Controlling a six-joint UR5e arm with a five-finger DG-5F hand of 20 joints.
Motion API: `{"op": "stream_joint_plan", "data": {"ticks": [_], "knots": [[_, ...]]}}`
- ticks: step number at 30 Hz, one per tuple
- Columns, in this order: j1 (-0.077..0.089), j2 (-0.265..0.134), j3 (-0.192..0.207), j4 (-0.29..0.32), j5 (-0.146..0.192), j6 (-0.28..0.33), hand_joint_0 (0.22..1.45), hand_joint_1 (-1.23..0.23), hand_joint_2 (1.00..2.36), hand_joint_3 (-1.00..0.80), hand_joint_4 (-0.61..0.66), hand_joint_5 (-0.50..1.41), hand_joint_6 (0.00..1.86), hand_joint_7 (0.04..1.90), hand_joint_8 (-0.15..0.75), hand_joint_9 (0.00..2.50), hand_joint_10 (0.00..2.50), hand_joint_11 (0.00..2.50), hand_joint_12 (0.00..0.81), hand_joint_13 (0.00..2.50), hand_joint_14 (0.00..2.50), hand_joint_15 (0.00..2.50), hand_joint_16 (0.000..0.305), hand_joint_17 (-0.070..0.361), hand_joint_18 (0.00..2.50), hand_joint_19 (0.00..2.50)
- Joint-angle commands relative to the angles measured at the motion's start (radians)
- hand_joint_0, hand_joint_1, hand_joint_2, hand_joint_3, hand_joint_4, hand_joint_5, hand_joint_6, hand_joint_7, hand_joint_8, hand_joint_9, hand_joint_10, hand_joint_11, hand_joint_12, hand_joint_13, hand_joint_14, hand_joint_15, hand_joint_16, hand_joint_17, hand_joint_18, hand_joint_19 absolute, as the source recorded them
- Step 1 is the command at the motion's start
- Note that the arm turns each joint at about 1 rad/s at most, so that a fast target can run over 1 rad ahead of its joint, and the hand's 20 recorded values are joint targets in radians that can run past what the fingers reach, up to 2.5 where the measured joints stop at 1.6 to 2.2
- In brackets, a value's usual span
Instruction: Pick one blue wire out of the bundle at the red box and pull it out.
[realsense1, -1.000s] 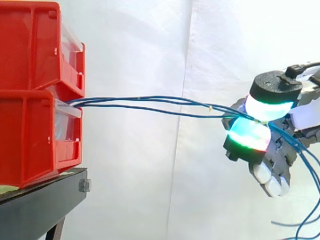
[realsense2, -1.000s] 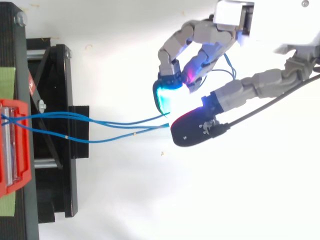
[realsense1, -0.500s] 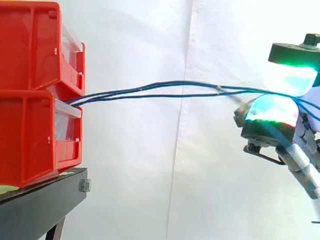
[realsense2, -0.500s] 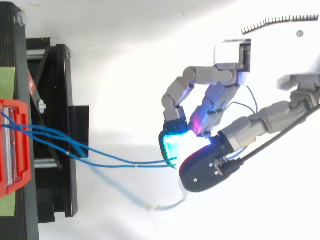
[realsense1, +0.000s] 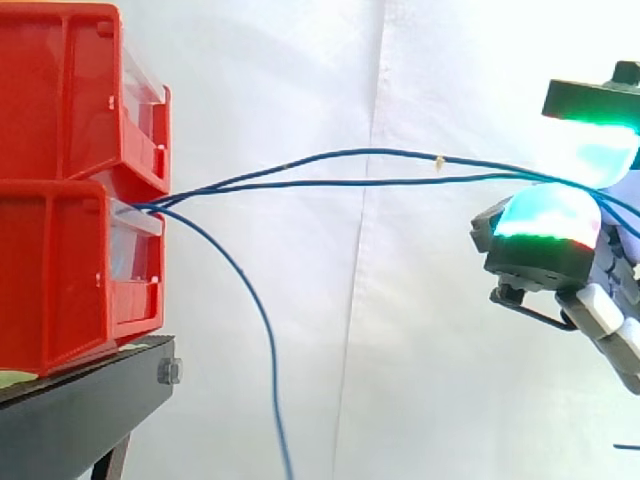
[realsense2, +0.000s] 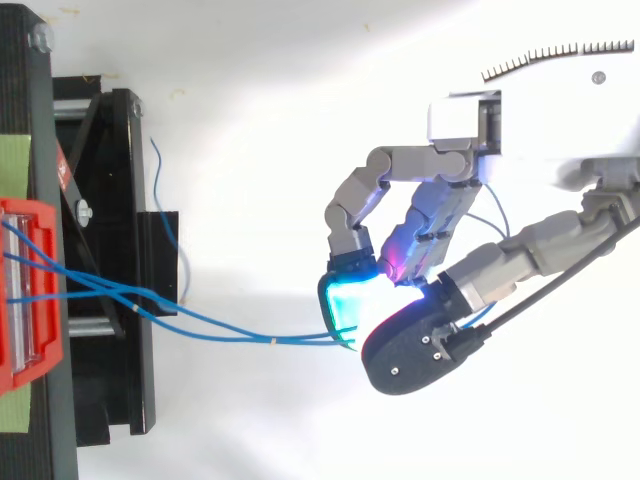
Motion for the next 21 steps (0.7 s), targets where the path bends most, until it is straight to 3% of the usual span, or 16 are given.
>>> {"op": "stream_joint_plan", "data": {"ticks": [1,9,14,18,21], "knots": [[-0.005,0.0,-0.001,-0.001,-0.001,-0.007,0.84,-0.82,1.01,-0.4,-0.06,-0.21,0.99,1.11,0.279,0.91,0.0,0.35,0.372,1.05,0.01,0.44,0.045,0.101,0.88,0.45],[-0.016,0.0,-0.001,-0.015,-0.001,-0.018,0.79,-0.79,1.0,-0.49,-0.1,-0.23,0.96,1.22,0.225,0.83,0.0,0.13,0.349,1.02,0.01,0.37,0.045,0.101,0.89,0.39],[-0.016,0.0,0.0,-0.019,-0.001,-0.018,0.73,-0.78,1.01,-0.42,-0.11,-0.23,0.96,1.24,0.192,0.8,0.0,0.03,0.346,1.01,0.01,0.35,0.045,0.102,0.87,0.4],[-0.014,0.0,0.0,-0.019,-0.001,-0.016,0.79,-0.79,1.01,-0.32,-0.18,-0.22,0.96,1.34,0.19,0.84,0.0,0.07,0.345,1.04,0.01,0.37,0.045,0.101,0.87,0.44],[-0.016,0.0,0.0,-0.019,-0.001,-0.016,0.82,-0.78,1.01,-0.36,-0.25,-0.22,0.96,1.34,0.201,0.93,0.0,0.17,0.348,1.14,0.01,0.44,0.045,0.102,0.9,0.45]]}}
